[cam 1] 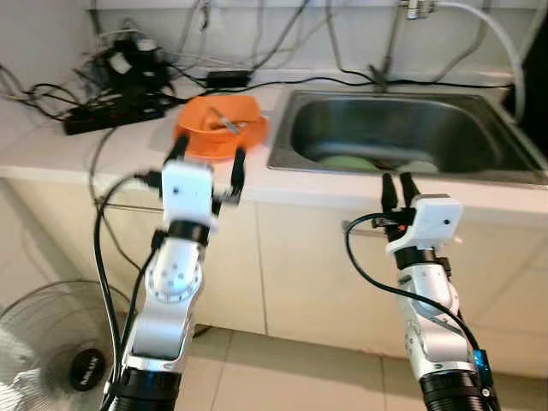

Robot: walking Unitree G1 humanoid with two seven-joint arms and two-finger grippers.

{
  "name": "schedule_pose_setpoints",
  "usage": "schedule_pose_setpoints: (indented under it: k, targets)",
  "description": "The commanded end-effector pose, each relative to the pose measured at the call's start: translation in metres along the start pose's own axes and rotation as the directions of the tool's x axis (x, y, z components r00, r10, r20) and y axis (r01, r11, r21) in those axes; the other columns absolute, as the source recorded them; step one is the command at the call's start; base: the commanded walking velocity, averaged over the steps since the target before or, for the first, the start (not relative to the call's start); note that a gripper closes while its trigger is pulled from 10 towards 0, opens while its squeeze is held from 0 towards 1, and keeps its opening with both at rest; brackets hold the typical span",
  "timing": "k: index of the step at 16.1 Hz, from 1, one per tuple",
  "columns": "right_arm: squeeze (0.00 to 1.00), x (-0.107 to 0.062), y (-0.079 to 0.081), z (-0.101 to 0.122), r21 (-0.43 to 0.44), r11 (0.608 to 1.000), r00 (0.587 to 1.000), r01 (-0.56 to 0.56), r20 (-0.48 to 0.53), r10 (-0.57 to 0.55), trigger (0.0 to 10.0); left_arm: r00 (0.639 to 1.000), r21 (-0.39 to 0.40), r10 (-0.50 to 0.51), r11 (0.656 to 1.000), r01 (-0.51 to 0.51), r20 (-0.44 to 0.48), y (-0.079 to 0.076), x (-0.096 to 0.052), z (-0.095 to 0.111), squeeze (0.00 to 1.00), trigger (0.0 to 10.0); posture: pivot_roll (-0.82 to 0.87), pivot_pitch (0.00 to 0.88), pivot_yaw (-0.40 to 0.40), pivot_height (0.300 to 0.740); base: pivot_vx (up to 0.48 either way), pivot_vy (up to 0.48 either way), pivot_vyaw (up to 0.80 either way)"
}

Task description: Kitchen organization

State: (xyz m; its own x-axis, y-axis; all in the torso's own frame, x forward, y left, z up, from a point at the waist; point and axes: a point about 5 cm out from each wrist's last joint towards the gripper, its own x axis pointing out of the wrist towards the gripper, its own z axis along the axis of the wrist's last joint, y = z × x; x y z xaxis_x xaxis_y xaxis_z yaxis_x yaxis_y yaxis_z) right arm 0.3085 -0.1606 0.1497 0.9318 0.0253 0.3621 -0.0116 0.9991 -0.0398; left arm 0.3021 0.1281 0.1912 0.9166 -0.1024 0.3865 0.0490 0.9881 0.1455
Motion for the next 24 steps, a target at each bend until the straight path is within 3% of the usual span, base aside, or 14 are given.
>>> schedule_pose_setpoints:
  k: [1,4,5,9,17,24]
  targets:
    - [0.0,-0.005,0.001,-0.012,0.003,1.0,0.998,0.0,-0.059,0.0,10.0,0.996,-0.028,0.043,0.999,-0.045,-0.079,0.007,-0.007,-0.019,0.0,10.0,0.08,0.05,0.068,0.74,0.0,0.0,0.0]
    - [0.0,-0.019,-0.002,-0.035,0.001,1.0,0.989,0.027,-0.148,-0.027,10.0,0.97,-0.02,0.051,0.998,-0.057,-0.237,0.009,-0.028,-0.063,0.0,10.0,0.08,0.047,0.07,0.74,0.0,0.0,0.0]
    - [0.0,-0.021,-0.003,-0.037,-0.002,1.0,0.987,0.031,-0.156,-0.031,10.0,0.966,-0.022,0.052,0.998,-0.059,-0.252,0.01,-0.03,-0.067,0.0,10.0,0.08,0.048,0.071,0.74,0.0,0.0,0.0]
    - [0.0,-0.013,-0.002,-0.025,-0.005,0.999,0.994,0.05,-0.095,-0.05,10.0,0.976,-0.057,0.029,0.997,-0.042,-0.215,0.006,-0.019,-0.064,0.0,10.0,0.06,0.04,0.082,0.74,0.0,0.0,0.0]
    - [0.0,-0.002,0.003,-0.021,0.01,0.999,0.997,0.05,-0.067,-0.05,10.0,0.983,-0.094,0.032,0.994,-0.049,-0.178,-0.006,-0.009,-0.065,0.0,10.0,0.04,0.008,0.09,0.74,0.0,0.0,0.0]
    - [0.0,0.003,0.01,-0.009,0.019,0.999,0.999,0.035,0.017,-0.035,10.0,0.991,-0.124,0.009,0.992,-0.026,-0.137,-0.011,-0.009,-0.064,0.0,10.0,0.04,0.0,0.086,0.74,0.034,0.0,-0.07]
